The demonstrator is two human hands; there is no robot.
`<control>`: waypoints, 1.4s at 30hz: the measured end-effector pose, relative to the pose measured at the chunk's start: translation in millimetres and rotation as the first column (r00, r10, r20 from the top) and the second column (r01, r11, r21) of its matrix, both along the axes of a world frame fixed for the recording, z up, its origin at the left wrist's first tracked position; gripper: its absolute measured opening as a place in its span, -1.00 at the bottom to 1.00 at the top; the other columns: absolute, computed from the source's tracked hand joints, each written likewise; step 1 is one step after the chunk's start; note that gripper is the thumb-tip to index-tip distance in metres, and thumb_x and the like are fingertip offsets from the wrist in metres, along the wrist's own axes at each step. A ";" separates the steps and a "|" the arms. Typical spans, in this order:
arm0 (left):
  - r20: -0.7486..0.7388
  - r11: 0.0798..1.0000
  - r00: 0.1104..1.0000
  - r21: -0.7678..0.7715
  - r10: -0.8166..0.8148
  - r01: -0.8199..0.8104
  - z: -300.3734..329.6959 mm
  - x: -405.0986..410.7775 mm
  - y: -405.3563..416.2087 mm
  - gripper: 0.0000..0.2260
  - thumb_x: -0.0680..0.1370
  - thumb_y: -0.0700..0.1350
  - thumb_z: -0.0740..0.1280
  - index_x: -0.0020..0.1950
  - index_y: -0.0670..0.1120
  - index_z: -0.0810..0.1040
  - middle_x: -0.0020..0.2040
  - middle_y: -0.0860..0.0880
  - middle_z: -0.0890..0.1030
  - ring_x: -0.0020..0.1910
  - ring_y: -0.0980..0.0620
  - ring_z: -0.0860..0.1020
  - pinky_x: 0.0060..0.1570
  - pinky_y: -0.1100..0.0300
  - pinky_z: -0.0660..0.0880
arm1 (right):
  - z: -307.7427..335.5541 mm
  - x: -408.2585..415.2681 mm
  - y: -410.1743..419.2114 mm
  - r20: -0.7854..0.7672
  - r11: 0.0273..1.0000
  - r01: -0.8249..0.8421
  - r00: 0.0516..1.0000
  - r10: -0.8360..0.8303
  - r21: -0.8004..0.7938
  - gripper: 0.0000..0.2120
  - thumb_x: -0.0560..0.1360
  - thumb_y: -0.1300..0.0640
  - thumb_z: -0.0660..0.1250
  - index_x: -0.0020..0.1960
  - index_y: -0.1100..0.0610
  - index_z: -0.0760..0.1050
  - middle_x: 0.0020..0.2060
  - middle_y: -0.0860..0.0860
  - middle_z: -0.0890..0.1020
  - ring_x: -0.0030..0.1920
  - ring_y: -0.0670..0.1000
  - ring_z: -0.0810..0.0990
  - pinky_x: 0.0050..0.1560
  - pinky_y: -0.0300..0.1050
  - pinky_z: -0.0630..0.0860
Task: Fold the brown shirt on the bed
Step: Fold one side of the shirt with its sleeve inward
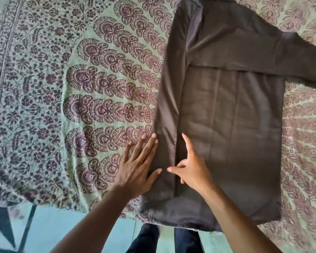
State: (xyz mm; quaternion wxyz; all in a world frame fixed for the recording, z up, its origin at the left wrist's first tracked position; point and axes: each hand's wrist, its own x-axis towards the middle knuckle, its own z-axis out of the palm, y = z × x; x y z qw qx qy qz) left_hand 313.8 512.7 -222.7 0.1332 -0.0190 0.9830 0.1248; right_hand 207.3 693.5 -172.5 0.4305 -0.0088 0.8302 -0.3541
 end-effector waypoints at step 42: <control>0.000 0.996 0.999 -0.082 -0.042 0.042 -3.9 40.2 18.9 -0.09 0.47 0.55 0.16 0.71 0.14 0.05 0.72 -0.13 0.00 0.68 -0.22 0.07 0.53 -0.44 0.03 | -48.7 -187.6 -45.0 -0.560 0.503 -0.644 0.136 0.817 0.577 -0.27 0.53 -0.53 -0.14 0.64 -0.34 -0.15 0.70 -0.08 -0.10 0.69 0.11 -0.05 0.55 0.48 0.03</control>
